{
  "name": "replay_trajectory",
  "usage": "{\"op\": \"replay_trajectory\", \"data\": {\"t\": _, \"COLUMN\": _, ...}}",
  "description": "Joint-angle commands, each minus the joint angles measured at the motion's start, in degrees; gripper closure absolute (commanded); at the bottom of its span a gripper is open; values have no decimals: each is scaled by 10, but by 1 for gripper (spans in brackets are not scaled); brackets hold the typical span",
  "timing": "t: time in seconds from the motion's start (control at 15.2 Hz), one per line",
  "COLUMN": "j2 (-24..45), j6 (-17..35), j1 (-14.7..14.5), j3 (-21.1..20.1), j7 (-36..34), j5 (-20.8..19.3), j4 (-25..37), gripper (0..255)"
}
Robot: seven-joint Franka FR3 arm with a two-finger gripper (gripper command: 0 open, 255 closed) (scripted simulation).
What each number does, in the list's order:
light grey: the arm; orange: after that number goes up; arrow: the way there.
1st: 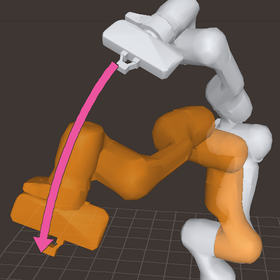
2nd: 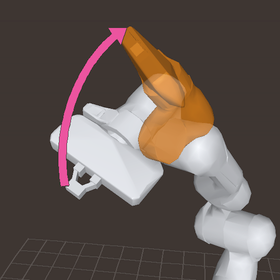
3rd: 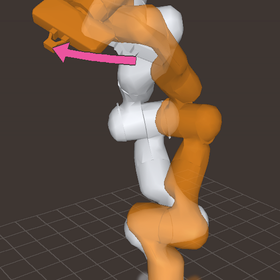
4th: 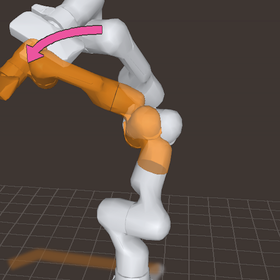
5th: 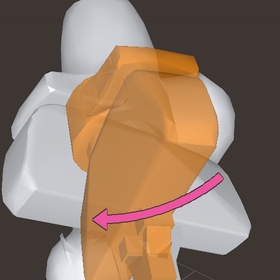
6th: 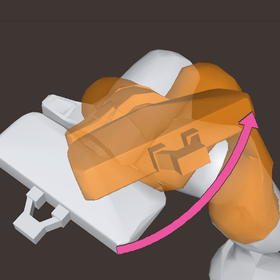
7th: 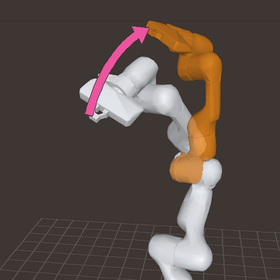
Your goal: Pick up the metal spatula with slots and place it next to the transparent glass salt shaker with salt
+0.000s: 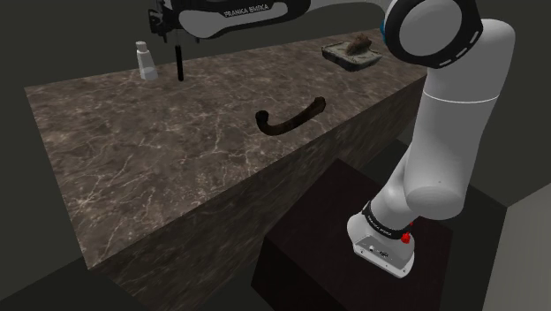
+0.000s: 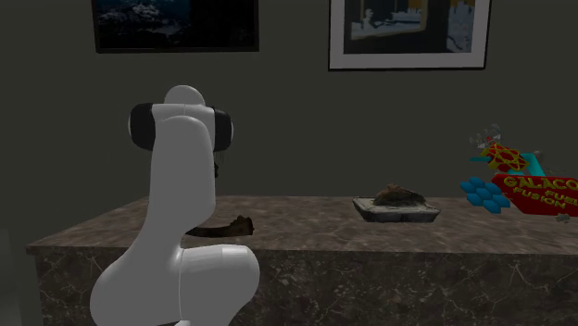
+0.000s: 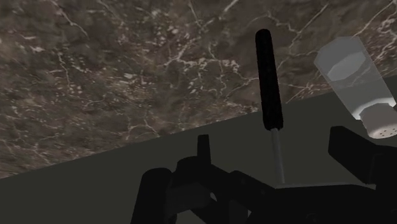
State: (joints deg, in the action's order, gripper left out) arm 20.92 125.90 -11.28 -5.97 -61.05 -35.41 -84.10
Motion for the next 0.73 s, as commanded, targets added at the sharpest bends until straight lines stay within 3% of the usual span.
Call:
{"op": "replay_trajectory", "data": {"t": 0.0, "j2": -12, "j6": -11, "j1": -3, "j3": -3, "j7": 1, "j5": 2, "j4": -2, "gripper": 0}}
{"op": "replay_trajectory", "data": {"t": 0.2, "j2": -42, "j6": -44, "j1": -13, "j3": -10, "j7": 4, "j5": 9, "j4": -4, "gripper": 0}}
{"op": "replay_trajectory", "data": {"t": 0.66, "j2": -42, "j6": -44, "j1": -13, "j3": -10, "j7": 4, "j5": 9, "j4": -4, "gripper": 0}}
